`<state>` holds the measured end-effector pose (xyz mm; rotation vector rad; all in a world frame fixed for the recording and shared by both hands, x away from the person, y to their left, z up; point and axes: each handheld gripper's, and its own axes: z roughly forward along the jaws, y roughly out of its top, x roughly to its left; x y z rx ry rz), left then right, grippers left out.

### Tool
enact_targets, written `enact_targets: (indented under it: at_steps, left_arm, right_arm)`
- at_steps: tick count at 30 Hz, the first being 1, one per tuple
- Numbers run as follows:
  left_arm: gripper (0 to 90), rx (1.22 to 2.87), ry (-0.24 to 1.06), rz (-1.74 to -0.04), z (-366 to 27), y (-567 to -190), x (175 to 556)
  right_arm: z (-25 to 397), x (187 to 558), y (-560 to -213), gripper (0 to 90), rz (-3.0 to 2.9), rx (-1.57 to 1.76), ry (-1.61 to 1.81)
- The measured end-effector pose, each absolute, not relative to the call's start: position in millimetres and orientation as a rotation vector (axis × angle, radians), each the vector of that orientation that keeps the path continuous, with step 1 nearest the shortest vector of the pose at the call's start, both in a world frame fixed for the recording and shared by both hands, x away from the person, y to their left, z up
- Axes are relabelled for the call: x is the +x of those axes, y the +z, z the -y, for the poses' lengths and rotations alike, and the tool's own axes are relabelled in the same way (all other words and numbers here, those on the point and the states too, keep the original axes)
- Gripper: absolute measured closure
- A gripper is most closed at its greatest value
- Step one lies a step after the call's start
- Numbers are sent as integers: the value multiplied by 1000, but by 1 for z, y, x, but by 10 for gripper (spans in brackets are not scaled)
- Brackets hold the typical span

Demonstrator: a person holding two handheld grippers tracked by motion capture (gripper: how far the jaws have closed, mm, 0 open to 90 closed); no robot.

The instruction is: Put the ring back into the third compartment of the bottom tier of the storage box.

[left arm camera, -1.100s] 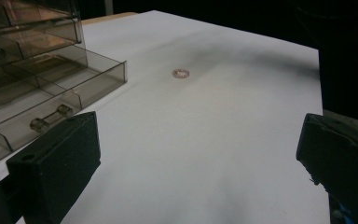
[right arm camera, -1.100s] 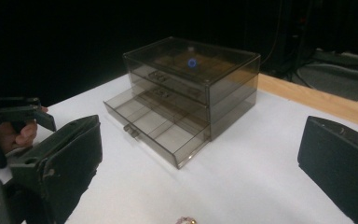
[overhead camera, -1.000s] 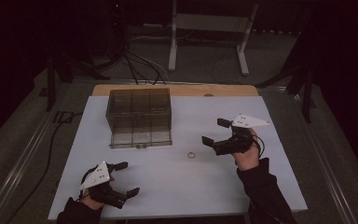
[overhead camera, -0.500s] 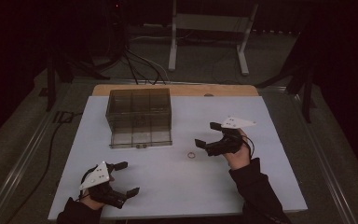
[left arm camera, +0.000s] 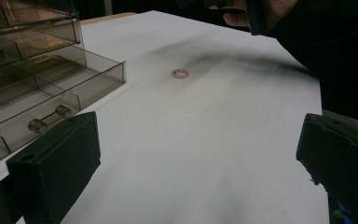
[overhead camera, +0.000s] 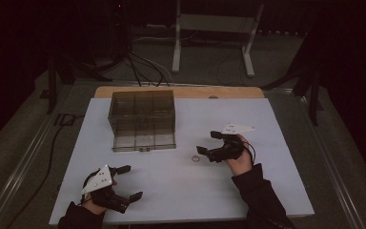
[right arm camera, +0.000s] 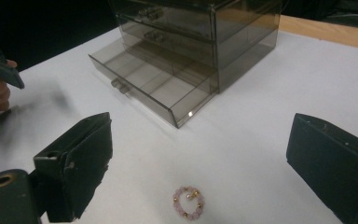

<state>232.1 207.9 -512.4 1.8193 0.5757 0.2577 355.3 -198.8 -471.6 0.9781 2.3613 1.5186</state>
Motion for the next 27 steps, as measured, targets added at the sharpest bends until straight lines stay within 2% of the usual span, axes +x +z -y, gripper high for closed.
enact_targets:
  at_steps: [11,18,21,24,27]
  left_arm:
    - [6,1822,257,-575,-208,-512,232]
    - [6,1820,256,-575,-208,-512,232]
    - [6,1817,255,-576,-208,-512,232]
    - [6,1821,254,-577,-208,-512,232]
    - [6,1820,255,-576,-208,-512,232]
  right_arm:
    - [190,360,-488,38,-2465,955,1490]
    - [186,361,-495,36,-2517,999,1350]
    - [183,360,-497,110,-2491,1044,1270]
    - [180,359,-499,111,-2506,1042,1231]
    - [177,357,-502,152,-2516,1033,1181]
